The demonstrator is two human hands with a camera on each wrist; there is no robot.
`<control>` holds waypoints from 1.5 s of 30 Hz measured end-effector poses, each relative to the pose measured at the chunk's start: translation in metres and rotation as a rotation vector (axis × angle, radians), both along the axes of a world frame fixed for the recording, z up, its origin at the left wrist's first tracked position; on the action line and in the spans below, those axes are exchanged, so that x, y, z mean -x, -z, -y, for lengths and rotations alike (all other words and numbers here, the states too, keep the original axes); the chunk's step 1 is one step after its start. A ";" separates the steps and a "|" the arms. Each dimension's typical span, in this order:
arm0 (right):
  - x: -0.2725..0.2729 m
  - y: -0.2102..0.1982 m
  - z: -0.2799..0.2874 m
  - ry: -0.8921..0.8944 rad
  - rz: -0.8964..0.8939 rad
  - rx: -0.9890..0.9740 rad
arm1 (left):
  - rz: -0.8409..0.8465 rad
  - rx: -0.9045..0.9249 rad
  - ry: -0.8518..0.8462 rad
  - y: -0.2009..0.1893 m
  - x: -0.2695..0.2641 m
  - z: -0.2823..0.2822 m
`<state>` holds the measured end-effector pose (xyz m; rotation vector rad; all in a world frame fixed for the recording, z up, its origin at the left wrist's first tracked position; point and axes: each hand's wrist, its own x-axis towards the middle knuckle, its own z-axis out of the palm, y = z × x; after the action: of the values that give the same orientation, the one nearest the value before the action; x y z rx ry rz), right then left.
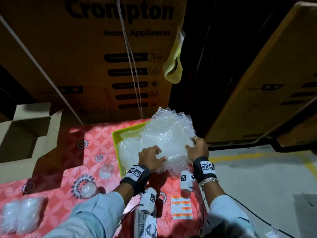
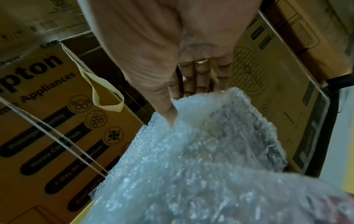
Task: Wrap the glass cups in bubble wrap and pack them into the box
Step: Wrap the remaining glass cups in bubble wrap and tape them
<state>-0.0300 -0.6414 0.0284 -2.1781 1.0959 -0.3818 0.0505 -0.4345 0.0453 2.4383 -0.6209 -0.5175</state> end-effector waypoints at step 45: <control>0.016 -0.092 -0.310 -0.560 0.602 -0.540 | -0.546 0.709 -0.727 -0.043 0.004 -0.279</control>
<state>-0.0463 -0.3310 0.1209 -1.6218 0.1981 -0.3877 0.0462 -0.1554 0.0885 1.5751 0.2863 -0.5012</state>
